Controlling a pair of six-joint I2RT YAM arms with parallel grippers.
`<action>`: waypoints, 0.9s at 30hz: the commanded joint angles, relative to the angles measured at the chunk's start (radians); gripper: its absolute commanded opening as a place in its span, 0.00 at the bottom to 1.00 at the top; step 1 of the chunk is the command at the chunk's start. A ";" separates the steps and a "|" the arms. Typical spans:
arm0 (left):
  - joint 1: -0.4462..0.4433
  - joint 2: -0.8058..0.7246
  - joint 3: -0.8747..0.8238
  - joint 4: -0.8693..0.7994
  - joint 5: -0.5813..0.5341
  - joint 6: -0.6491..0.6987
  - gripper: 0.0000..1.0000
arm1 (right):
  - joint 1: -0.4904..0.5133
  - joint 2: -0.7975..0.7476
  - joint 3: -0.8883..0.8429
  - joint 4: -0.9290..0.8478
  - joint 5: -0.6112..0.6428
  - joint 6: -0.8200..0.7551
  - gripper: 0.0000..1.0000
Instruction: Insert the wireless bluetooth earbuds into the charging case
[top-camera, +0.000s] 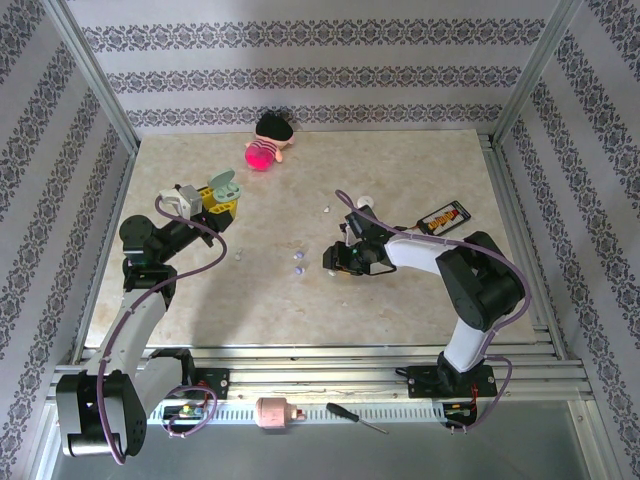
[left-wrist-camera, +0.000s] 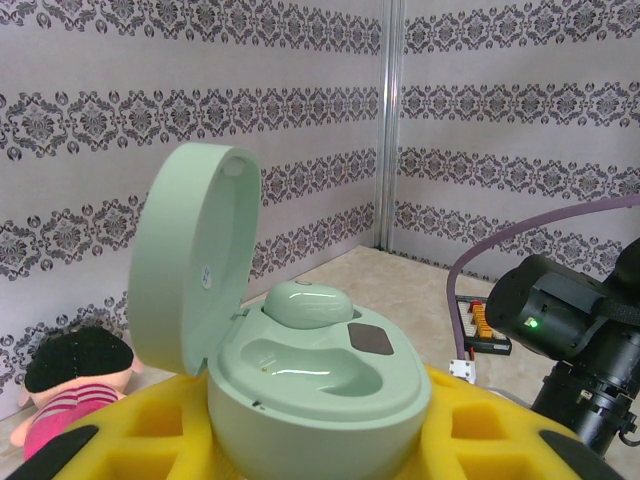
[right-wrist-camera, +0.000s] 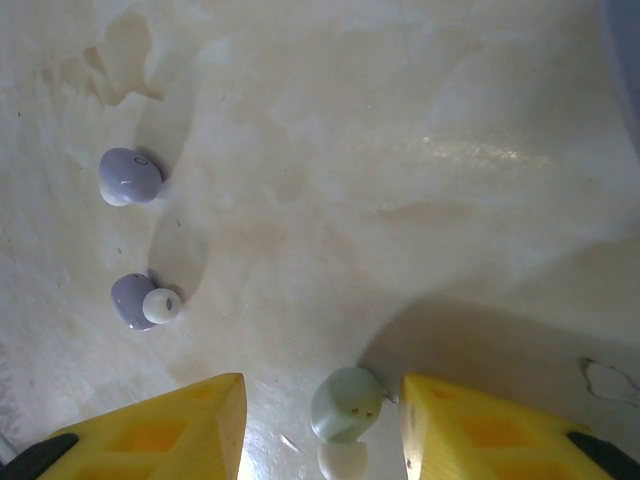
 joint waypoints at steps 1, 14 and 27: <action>0.010 -0.012 0.028 0.000 0.022 0.019 0.30 | -0.004 -0.030 -0.018 0.044 0.015 0.039 0.45; 0.011 -0.002 0.025 0.010 0.021 0.020 0.30 | 0.002 0.004 0.000 0.036 -0.081 0.010 0.45; 0.013 -0.012 0.020 -0.028 -0.003 0.033 0.30 | 0.057 -0.051 0.098 -0.191 0.181 -0.229 0.46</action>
